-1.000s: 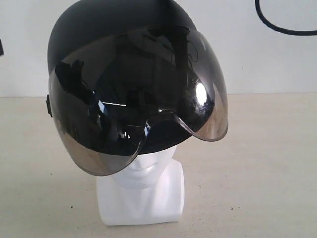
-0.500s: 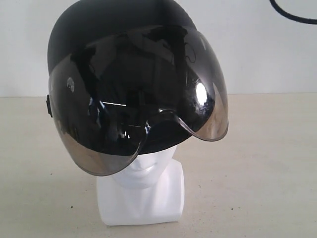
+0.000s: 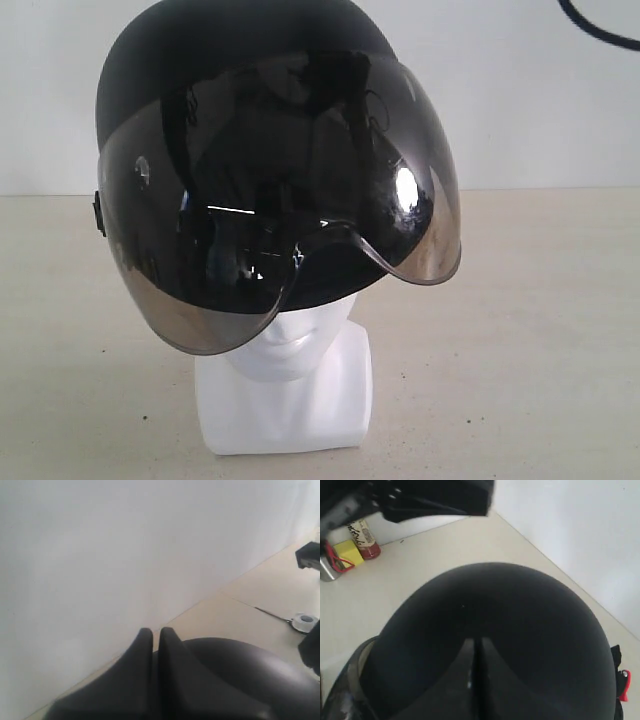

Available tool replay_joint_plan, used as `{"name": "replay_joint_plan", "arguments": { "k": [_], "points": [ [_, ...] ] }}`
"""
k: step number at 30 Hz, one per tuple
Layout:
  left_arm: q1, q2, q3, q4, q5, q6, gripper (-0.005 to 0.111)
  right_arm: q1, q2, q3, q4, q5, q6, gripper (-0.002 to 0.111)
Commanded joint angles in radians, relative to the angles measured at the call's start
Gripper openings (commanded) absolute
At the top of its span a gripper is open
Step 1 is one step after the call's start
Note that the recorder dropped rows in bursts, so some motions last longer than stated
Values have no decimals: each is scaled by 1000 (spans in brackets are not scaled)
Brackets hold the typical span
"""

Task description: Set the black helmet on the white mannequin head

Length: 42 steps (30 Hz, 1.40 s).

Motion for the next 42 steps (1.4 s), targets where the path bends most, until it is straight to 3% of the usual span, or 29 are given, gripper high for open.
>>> {"name": "replay_joint_plan", "arguments": {
  "k": [1, 3, 12, 17, 19, 22, 28, 42],
  "points": [
    [-7, 80, -46, -198, 95, 171, 5, 1, -11, -80, 8, 68, -10, 0],
    [-7, 111, -63, -284, 132, 242, 5, 1, -9, -102, 5, 108, 5, 0],
    [-7, 181, -87, -342, 235, 281, 5, 18, 34, -102, 8, 137, 75, 0],
    [-7, 181, -87, -305, 324, 281, 5, 104, 76, -102, -42, 130, 87, 0],
    [-7, 181, -87, -223, 332, 233, 5, 135, 78, -102, -129, 105, 128, 0],
    [-7, 181, -87, -161, 333, 206, 5, 139, 85, -102, -159, 111, 178, 0],
    [-7, 181, -87, -152, 370, 206, 5, 139, 98, -100, -188, 200, 224, 0],
    [-7, 204, -87, -152, 376, 183, 5, 139, 94, -100, -304, 202, 379, 0]
  ]
}}
